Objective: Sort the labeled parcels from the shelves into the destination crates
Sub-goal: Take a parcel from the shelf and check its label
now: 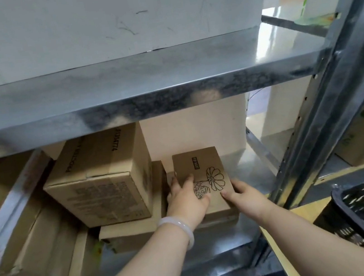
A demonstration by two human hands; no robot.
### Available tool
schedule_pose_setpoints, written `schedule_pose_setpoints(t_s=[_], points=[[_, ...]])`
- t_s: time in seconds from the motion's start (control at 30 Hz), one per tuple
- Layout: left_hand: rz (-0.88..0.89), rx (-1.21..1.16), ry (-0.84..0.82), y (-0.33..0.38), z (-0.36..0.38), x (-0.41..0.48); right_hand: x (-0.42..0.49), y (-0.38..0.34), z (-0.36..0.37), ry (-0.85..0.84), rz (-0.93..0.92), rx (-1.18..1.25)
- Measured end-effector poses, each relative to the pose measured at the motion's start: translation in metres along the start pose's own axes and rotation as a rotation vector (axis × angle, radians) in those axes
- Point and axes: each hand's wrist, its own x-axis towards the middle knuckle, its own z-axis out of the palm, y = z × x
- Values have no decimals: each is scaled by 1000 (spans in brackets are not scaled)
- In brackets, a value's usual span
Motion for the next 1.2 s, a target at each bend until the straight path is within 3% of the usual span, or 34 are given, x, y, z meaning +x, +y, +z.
schedule_pose_setpoints(t_s=[0.27, 0.5, 0.7, 0.9, 1.2], points=[[183, -120, 68, 7, -19, -72, -94, -5, 6, 269, -157, 233], [363, -334, 170, -24, -56, -180, -221, -10, 65, 481, -396, 376], [430, -420, 223, -63, -93, -253, -298, -28, 115, 621, -585, 200], [389, -482, 257, -86, -159, -310, -354, -77, 159, 615, -763, -76], [205, -530, 447, -162, -258, -385, -395, -149, 245, 246, -1078, 15]])
